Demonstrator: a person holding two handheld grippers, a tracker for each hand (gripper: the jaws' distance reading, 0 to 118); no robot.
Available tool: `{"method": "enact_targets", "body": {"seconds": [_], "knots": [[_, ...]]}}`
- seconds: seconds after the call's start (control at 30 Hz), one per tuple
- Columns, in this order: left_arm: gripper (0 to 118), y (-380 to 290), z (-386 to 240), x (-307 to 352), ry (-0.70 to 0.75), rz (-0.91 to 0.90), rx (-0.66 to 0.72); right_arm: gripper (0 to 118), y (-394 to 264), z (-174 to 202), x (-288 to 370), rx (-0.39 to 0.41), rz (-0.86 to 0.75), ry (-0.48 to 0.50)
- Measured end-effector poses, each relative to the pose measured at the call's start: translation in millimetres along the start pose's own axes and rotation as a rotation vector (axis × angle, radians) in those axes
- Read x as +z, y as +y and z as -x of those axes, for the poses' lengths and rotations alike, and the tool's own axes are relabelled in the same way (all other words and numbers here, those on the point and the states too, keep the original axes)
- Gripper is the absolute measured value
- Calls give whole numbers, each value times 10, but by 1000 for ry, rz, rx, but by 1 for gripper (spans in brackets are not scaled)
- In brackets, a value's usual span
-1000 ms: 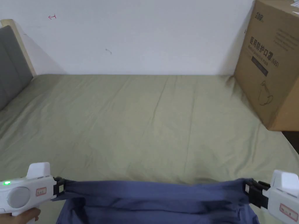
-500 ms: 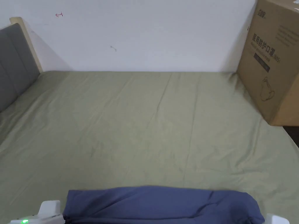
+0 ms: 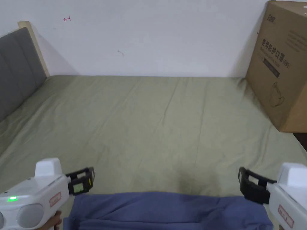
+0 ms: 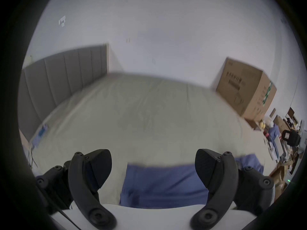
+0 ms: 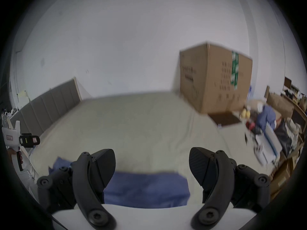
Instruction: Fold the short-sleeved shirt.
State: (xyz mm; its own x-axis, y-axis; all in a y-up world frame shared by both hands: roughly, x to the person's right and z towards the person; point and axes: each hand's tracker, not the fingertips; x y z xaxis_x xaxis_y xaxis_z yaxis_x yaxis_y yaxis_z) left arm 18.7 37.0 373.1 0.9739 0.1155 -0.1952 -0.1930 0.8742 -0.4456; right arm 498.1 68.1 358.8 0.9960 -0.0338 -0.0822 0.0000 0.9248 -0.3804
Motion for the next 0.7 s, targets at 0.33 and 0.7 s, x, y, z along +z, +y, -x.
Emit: {"method": "enact_targets", "body": {"seconds": [0.33, 0.7], "knots": [[76, 335, -488, 263, 46, -384, -86, 84, 414, 485, 174, 106, -284, -118], [0, 302, -486, 281, -11, -360, -115, 0, 374, 611, 86, 137, -297, -131]]}}
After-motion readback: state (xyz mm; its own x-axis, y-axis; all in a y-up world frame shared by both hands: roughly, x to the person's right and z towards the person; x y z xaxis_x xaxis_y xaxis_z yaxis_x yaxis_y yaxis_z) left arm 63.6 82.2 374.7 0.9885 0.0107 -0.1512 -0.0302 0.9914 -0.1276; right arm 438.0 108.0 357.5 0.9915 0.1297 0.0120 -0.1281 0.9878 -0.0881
